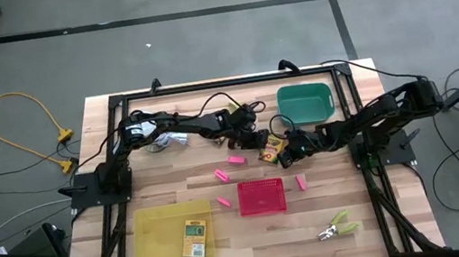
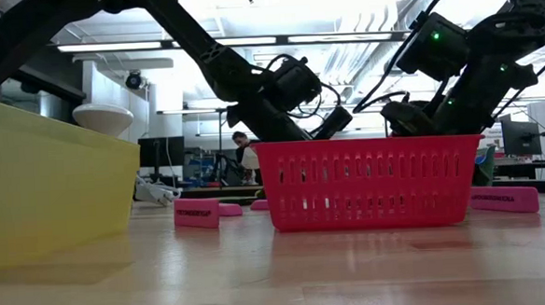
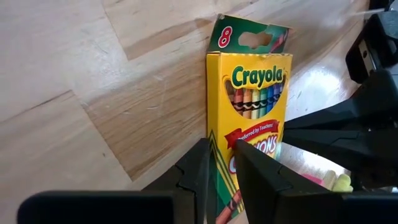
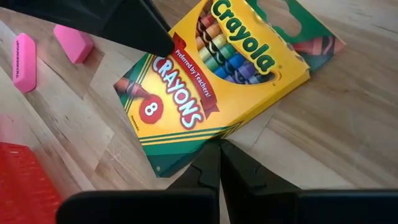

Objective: Pick & Place School Supplies
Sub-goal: Put the right yellow crayon box into the yellow bin

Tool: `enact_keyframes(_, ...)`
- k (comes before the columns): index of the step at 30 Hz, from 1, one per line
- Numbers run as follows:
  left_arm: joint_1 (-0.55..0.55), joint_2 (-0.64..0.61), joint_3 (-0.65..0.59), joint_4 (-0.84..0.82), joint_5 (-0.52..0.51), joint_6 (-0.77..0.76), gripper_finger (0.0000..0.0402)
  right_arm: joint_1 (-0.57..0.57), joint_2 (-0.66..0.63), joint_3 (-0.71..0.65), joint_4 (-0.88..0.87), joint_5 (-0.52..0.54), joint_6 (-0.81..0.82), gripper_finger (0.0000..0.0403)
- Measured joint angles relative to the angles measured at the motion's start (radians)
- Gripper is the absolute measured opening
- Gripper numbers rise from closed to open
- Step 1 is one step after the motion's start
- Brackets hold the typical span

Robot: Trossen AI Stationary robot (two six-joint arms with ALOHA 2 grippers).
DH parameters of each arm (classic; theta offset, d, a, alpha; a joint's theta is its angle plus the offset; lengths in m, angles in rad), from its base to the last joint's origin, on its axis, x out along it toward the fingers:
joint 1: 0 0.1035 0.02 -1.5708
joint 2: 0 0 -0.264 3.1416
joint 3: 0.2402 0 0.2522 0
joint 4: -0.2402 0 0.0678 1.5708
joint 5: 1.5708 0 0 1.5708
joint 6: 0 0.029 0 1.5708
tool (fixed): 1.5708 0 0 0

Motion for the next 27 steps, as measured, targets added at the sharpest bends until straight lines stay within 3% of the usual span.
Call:
enact_keyframes(12, -0.002, -0.001, -0.005, 0.068, 0.134, -0.017, 0.0067, 0.000, 0.000, 0.000, 0.004, -0.012, 0.000, 0.0002)
enact_keyframes(27, 0.000, 0.002, -0.006, 0.183, 0.175, -0.030, 0.0067, 0.000, -0.001, -0.003, -0.005, -0.023, -0.005, 0.0002)
